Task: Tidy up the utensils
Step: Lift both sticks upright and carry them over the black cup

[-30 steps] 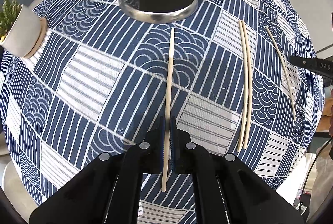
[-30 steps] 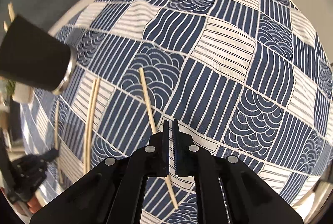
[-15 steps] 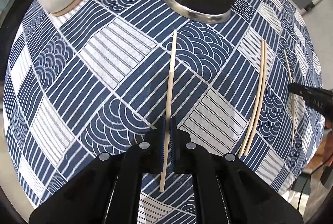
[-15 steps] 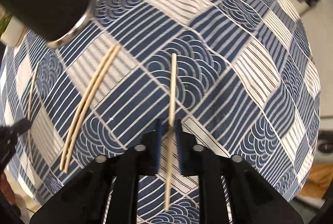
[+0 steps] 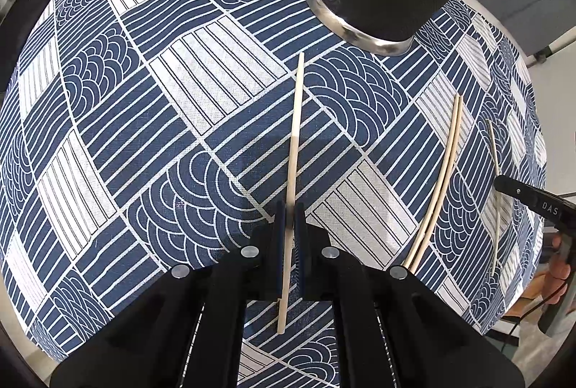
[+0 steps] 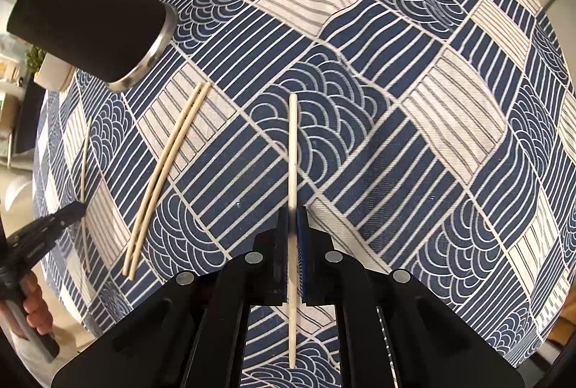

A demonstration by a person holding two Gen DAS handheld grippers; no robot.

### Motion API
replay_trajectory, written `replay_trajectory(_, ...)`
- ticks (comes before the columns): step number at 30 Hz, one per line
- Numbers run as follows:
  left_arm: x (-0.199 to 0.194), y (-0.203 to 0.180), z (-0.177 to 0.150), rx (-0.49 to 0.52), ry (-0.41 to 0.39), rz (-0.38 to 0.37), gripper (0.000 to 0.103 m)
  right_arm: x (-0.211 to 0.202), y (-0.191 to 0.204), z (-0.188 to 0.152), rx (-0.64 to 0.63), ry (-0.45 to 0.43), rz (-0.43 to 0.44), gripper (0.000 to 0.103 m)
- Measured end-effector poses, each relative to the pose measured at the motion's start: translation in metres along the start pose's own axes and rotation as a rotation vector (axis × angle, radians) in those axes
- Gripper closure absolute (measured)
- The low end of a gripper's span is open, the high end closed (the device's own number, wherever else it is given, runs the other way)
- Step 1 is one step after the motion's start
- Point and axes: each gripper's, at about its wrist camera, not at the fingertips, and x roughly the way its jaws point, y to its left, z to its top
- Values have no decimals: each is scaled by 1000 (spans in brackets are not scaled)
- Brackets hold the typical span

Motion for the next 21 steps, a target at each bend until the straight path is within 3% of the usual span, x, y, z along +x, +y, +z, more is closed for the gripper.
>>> replay_trajectory(5, -2, -1, 11, 40, 7, -11, 98, -10, -23, 8, 53, -42, 19, 98)
replay_trajectory(12, -37, 2, 40, 150, -39, -2, 98, -59, -16, 26, 123, -149, 39, 98)
replay_trajectory(21, -89, -16, 80, 249, -172, 31, 98, -83, 89, 83, 83, -339, 57, 98)
